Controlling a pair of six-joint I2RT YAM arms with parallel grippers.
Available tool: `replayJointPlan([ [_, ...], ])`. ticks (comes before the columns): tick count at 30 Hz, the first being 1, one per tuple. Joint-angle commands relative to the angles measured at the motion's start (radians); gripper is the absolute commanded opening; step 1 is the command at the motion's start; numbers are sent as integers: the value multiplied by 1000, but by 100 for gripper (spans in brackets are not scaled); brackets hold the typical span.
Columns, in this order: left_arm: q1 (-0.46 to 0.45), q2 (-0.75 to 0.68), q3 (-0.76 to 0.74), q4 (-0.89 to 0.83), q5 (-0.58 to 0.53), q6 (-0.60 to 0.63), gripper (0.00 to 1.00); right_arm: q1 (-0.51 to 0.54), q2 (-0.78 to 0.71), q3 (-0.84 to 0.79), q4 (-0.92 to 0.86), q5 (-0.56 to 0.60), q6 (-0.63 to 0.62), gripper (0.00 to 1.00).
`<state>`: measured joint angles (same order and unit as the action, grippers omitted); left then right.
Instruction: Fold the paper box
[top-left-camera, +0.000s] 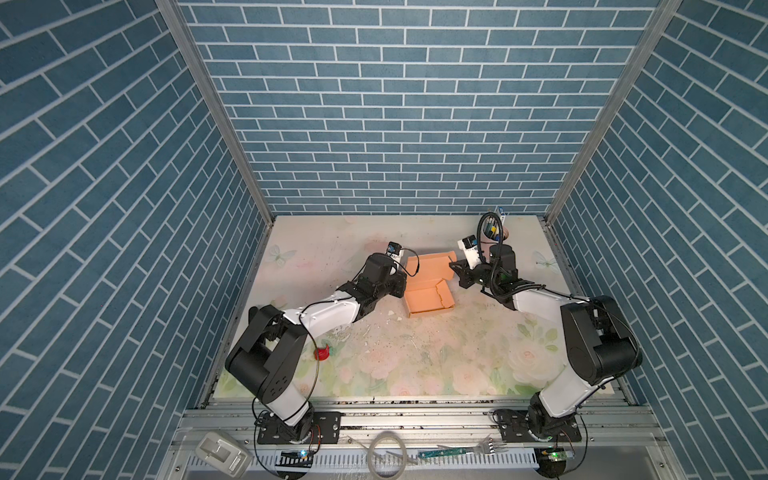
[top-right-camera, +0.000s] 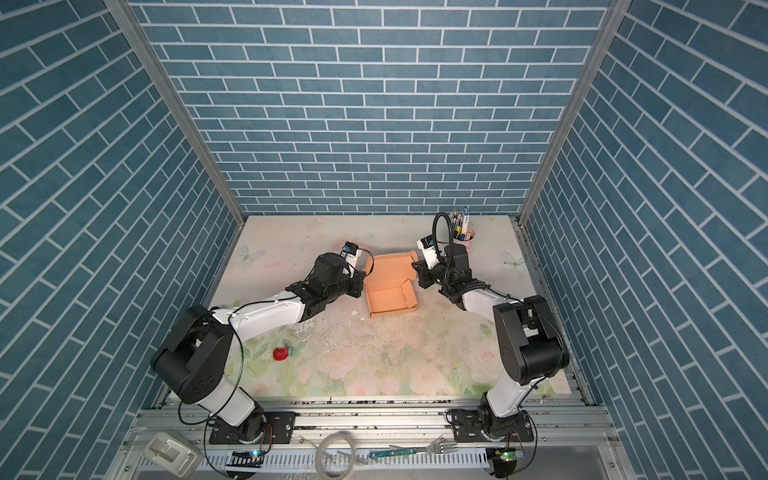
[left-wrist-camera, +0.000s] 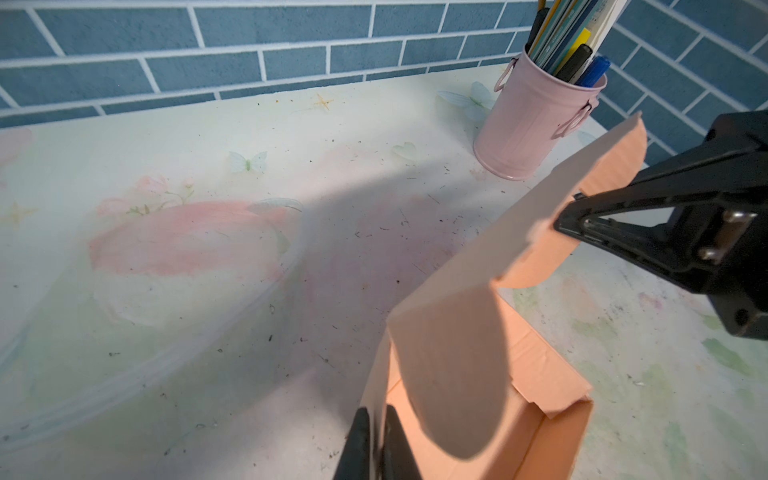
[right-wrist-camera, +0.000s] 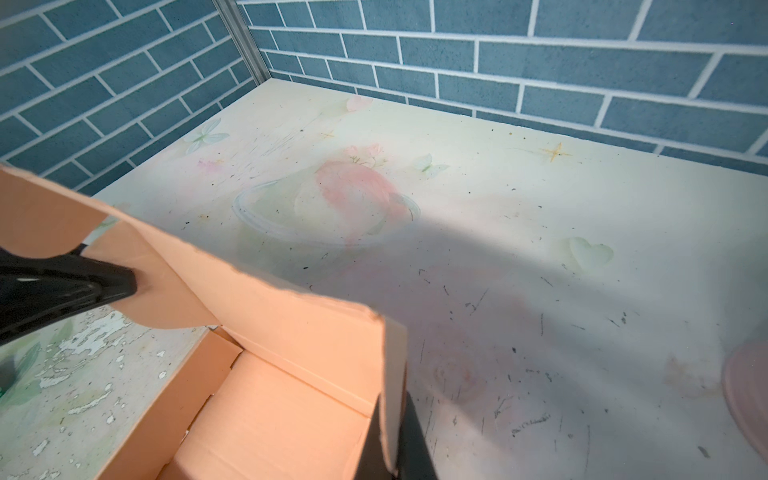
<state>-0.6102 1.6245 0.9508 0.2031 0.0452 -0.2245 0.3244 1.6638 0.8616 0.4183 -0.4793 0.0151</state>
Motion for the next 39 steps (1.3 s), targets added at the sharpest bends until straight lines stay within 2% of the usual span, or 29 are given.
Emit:
replayJointPlan([
  [1, -3, 21, 32, -18, -21, -12, 31, 2, -49, -23, 21, 4, 20, 0],
  [4, -3, 21, 40, -36, -43, -21, 51, 10, -76, -38, 11, 49, 30, 0],
  [7, -3, -1, 43, -71, -76, -27, 60, 19, -109, -59, 5, 113, 55, 0],
  [17, 3, -154, 2, -320, -283, -148, 76, 65, -195, -123, -48, 269, 125, 0],
  [20, 15, -221, -17, -449, -331, -235, 79, 75, -220, -145, -51, 290, 152, 0],
  [25, 25, -325, -13, -751, -428, -417, 95, 109, -252, -156, -88, 361, 163, 0],
  [27, 33, -373, -35, -841, -427, -504, 99, 120, -259, -159, -100, 379, 163, 0],
  [34, 96, -483, -113, -1031, -323, -740, 100, 145, -282, -192, -94, 408, 163, 0],
  [39, 119, -576, -165, -1105, -329, -932, 100, 151, -291, -212, -78, 408, 157, 0],
])
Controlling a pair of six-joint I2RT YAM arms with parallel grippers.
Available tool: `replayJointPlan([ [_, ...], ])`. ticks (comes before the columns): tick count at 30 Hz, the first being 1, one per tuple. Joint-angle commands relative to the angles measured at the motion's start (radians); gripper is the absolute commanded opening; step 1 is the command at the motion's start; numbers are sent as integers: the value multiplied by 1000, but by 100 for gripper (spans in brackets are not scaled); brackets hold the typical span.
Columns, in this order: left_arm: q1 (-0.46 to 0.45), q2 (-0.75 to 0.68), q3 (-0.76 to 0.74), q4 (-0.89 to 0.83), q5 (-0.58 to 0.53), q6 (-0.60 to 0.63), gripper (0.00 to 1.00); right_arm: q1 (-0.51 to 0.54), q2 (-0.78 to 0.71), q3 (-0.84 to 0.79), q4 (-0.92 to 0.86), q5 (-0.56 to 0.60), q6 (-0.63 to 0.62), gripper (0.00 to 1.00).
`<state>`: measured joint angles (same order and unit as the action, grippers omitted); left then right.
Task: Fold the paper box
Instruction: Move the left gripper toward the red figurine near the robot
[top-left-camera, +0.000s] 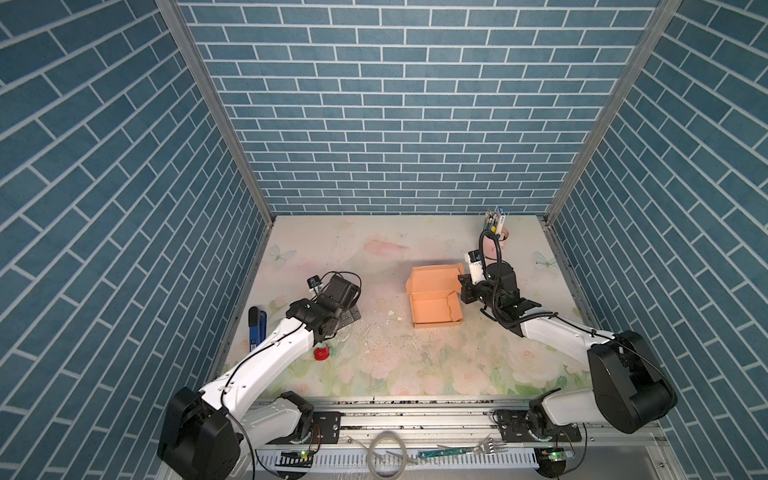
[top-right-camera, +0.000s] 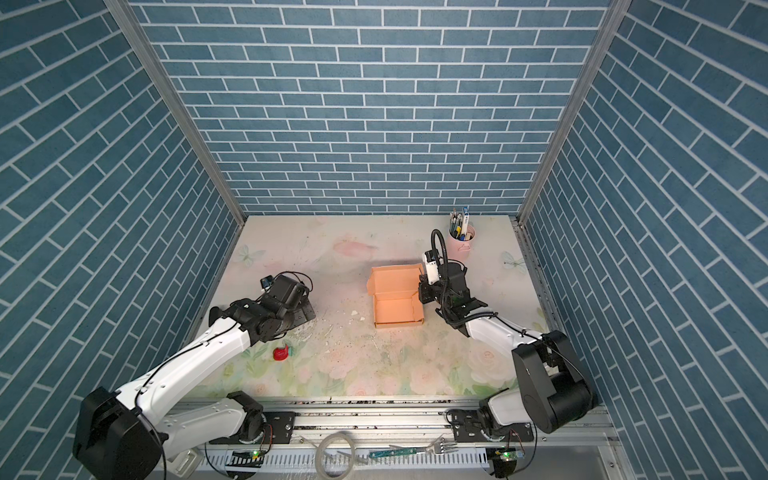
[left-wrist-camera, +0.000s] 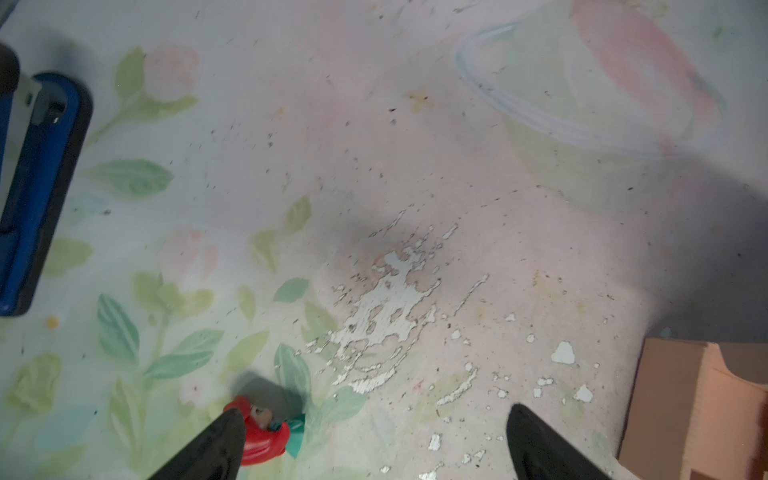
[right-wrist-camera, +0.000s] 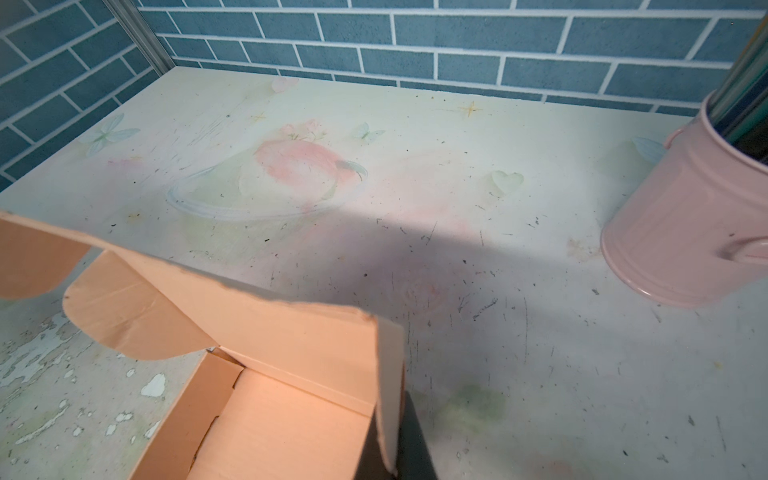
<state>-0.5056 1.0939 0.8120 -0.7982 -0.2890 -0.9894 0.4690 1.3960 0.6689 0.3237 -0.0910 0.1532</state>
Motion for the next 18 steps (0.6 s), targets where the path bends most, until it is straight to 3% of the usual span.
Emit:
replayJointPlan([
  [1, 18, -66, -38, -110, 5, -209, 100, 8, -23, -23, 18, 19, 17, 0],
  [11, 42, -92, -56, -255, -9, -571, 92, 13, -48, -47, 32, 16, 6, 0],
  [18, 43, -89, -145, -173, 67, -735, 87, 13, -54, -53, 37, 14, 5, 0],
])
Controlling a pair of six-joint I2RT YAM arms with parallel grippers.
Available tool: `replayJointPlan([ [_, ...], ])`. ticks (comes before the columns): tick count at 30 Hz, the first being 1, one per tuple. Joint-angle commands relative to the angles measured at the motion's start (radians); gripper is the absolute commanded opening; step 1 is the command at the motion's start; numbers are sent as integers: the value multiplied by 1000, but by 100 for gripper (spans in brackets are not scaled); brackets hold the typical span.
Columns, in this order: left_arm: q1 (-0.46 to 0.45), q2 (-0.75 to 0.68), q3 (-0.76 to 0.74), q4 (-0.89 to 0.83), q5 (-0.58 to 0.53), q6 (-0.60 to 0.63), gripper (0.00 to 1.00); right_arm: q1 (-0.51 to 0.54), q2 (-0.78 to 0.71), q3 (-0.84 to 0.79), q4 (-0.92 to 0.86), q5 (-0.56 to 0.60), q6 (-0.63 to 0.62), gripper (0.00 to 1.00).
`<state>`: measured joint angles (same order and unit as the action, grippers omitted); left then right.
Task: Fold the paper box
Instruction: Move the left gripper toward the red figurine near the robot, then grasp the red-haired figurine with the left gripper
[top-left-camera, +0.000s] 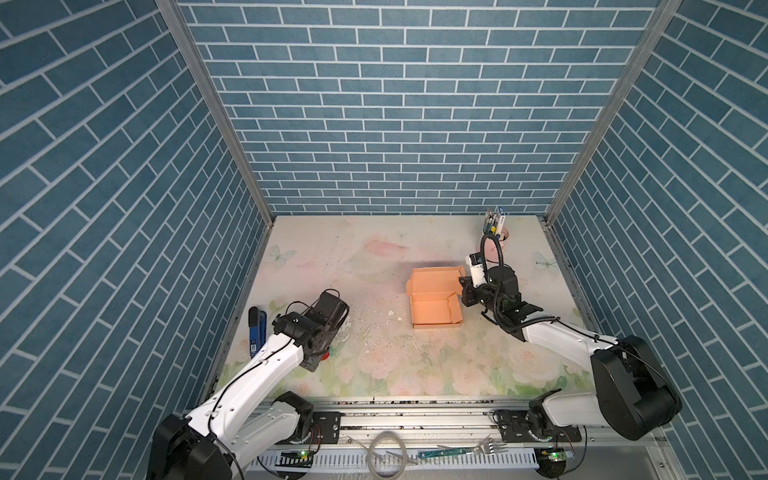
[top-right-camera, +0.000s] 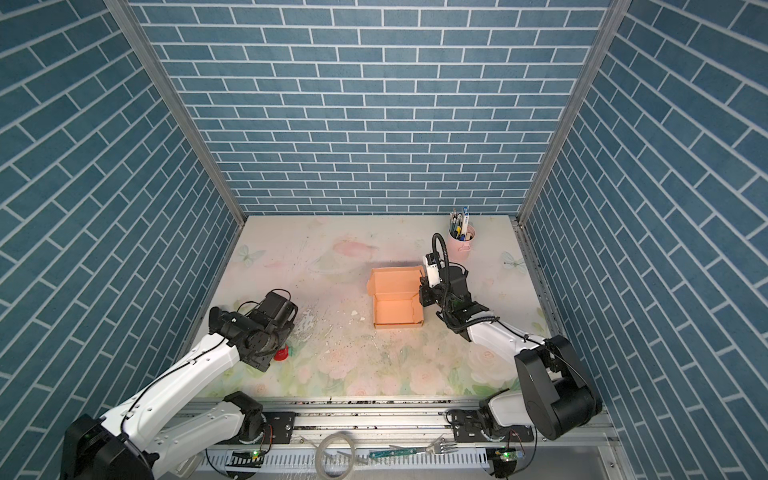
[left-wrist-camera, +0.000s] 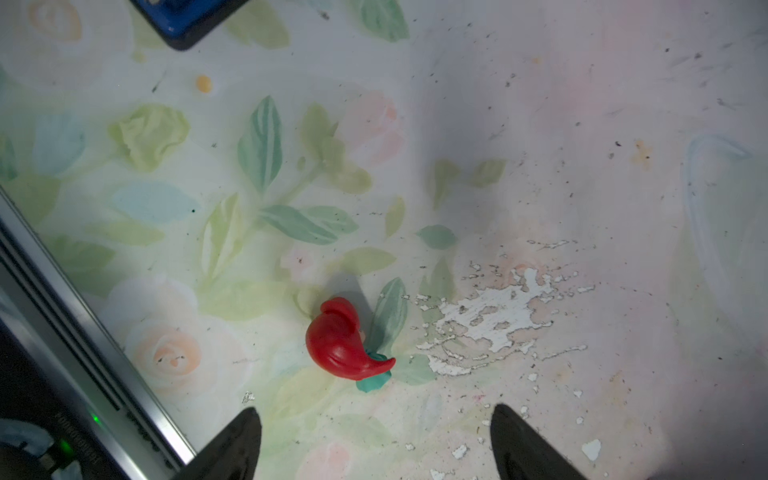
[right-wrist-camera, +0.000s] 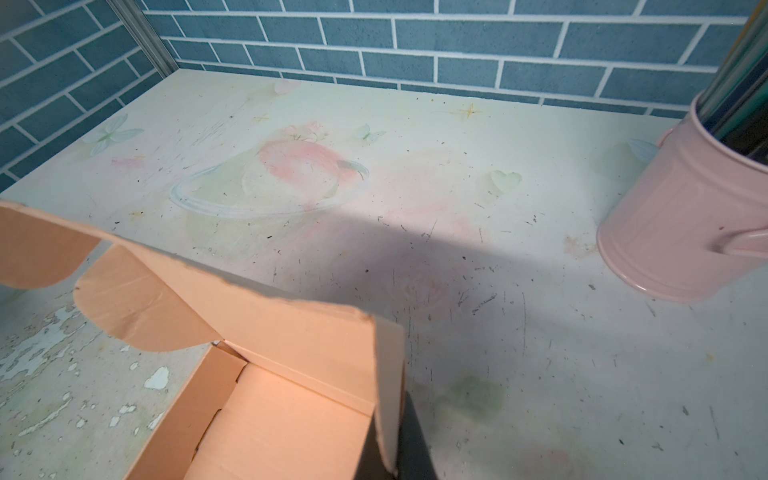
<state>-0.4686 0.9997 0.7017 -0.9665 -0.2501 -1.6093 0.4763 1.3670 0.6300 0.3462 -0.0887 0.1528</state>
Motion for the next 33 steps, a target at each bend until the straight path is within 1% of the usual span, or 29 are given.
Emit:
replayJointPlan([
  [1, 7, 5, -47, 5, 33, -134, 87, 7, -25, -16, 16, 12, 5, 0],
  [6, 11, -1, -93, 63, 43, -187, 84, 13, -27, -20, 20, 12, 0, 0],
  [9, 28, 12, -103, 86, 53, -196, 83, 17, -29, -21, 21, 14, -2, 0],
  [13, 44, 24, -126, 132, 77, -233, 79, 19, -31, -24, 20, 17, -4, 0],
  [16, 50, 37, -126, 142, 83, -254, 78, 20, -31, -23, 19, 17, -6, 0],
  [21, 54, 73, -99, 127, 83, -268, 76, 22, -23, -23, 24, 18, -5, 0],
  [27, 71, 94, -120, 146, 91, -285, 75, 24, -23, -28, 24, 23, -6, 0],
  [33, 121, 105, -139, 176, 107, -258, 75, 24, -22, -28, 24, 23, -6, 0],
])
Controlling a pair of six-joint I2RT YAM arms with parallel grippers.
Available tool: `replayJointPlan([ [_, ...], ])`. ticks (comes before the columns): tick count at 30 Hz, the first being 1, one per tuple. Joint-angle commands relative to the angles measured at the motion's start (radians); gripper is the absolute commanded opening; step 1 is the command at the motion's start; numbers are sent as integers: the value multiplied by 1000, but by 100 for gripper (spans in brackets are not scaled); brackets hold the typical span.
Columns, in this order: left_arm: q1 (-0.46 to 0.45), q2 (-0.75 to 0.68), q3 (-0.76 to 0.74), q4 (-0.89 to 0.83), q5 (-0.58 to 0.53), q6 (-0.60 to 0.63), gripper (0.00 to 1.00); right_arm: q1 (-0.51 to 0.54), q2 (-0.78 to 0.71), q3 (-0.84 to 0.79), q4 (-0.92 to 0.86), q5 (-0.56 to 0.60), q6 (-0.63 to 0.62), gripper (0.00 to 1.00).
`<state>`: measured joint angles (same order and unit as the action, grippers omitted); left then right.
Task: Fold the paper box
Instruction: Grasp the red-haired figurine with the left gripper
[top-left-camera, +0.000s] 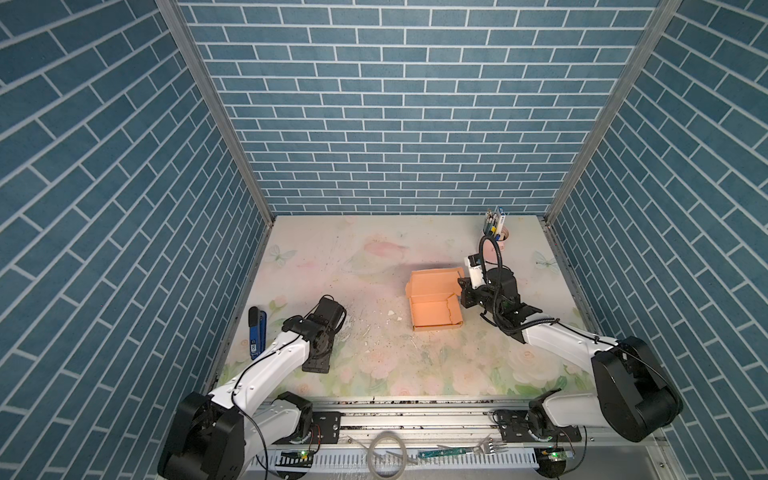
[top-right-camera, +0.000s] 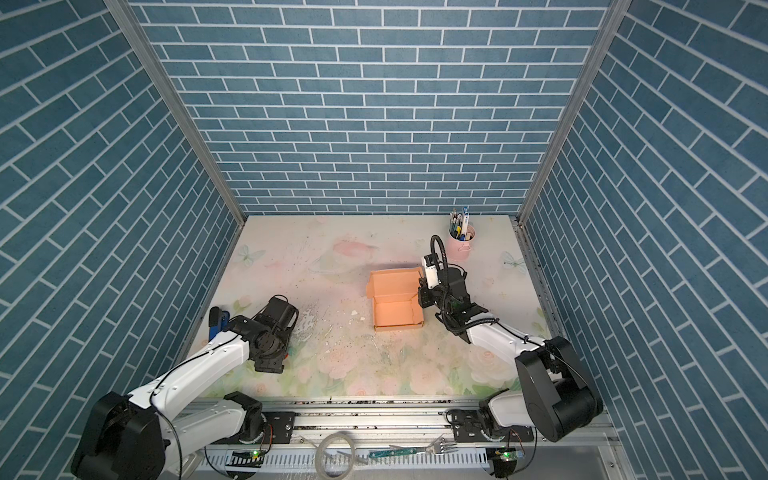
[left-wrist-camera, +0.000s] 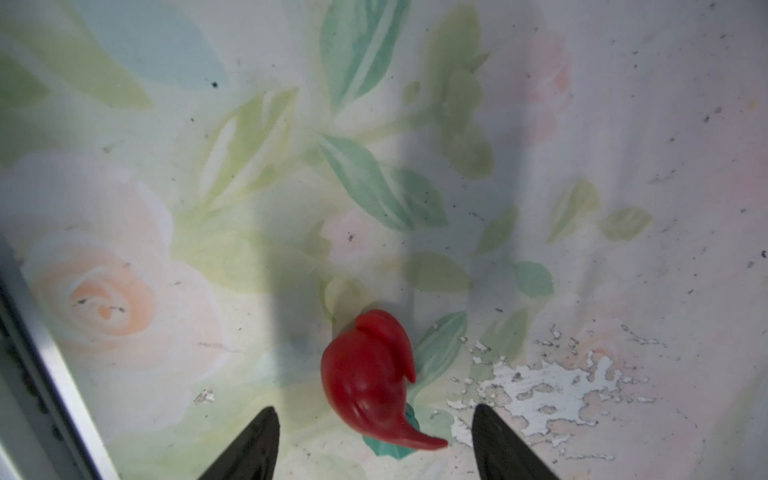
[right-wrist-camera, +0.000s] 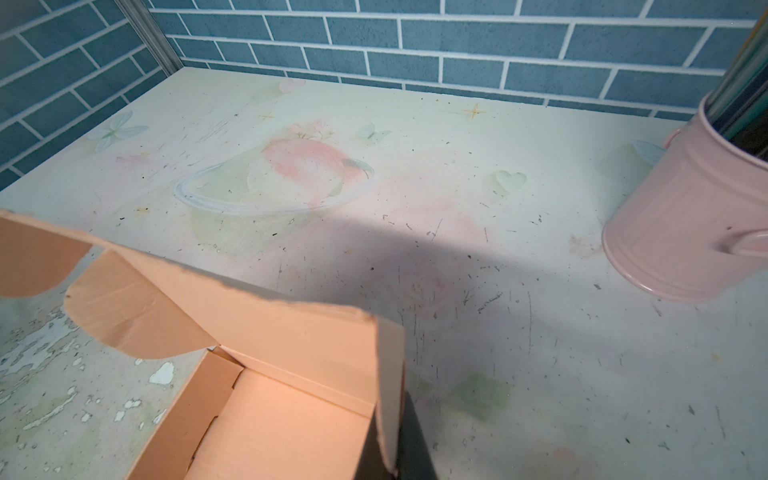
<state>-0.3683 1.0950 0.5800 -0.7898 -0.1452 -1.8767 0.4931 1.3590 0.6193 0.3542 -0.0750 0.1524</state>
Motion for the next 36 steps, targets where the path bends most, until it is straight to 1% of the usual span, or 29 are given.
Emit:
replayJointPlan([
  [1, 26, 10, -16, 1, 4, 15, 74, 7, -14, -16, 16, 10, -6, 0],
  [9, 63, 55, -4, 23, 23, 42, 73, 7, -12, -19, 16, 12, -7, 0],
  [15, 70, 91, 8, 31, 35, 57, 70, 7, -9, -19, 16, 17, -8, 0],
  [22, 74, 149, 21, 37, 44, 79, 63, 7, -6, -18, 19, 18, -10, 0],
  [28, 78, 167, 21, 40, 44, 94, 53, 7, -3, -18, 18, 22, -9, 0],
  [32, 78, 160, 36, 26, 29, 126, 47, 7, 2, -18, 22, 23, -11, 0],
  [36, 79, 156, 63, 11, 18, 175, 43, 7, 11, -15, 28, 25, -11, 0],
])
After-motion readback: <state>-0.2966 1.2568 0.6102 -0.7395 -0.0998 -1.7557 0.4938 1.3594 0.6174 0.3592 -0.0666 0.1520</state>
